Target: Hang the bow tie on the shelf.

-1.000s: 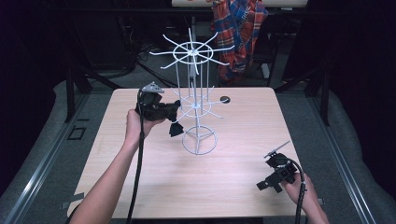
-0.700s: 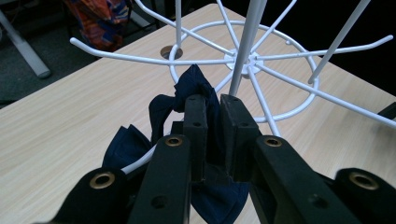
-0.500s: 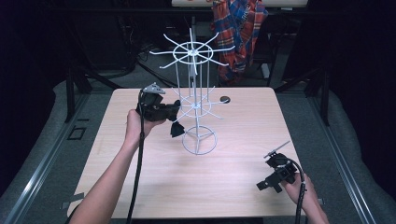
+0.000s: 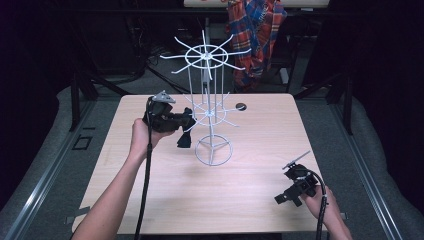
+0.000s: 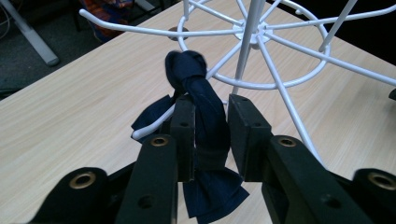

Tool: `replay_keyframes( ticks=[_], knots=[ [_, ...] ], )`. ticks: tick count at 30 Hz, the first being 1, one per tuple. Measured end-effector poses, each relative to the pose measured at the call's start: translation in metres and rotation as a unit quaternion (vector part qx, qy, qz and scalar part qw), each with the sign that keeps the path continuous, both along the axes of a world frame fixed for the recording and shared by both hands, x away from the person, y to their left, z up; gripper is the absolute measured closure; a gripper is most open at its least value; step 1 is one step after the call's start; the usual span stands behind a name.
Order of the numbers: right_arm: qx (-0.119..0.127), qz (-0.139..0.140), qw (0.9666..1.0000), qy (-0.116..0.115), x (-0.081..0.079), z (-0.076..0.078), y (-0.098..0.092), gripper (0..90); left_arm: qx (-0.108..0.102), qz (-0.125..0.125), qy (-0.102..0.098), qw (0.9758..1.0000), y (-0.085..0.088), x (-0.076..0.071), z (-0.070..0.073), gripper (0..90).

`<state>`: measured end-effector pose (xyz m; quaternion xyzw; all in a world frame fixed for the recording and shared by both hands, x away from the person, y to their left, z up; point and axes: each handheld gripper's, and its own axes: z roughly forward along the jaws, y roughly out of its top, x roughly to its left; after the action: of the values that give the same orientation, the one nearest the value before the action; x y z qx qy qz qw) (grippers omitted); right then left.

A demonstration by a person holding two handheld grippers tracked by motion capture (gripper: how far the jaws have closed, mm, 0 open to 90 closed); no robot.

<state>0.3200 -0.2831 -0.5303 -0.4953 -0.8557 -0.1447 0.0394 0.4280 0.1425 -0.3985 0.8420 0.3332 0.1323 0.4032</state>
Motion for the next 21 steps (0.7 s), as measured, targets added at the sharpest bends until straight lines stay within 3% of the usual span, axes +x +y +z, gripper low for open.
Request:
replay_keyframes(
  ticks=[6, 21],
  knots=[
    [0.000, 0.001, 1.0000, -0.001, 0.000, 0.000, 0.000, 15.4, 0.000, 0.004, 0.001, 1.0000, 0.005, -0.002, 0.003, 64.0],
    [-0.003, 0.003, 1.0000, -0.002, 0.000, 0.002, 0.000, 15.4, -0.008, 0.048, -0.006, 0.9988, 0.027, -0.008, 0.013, 34.7]
  ],
)
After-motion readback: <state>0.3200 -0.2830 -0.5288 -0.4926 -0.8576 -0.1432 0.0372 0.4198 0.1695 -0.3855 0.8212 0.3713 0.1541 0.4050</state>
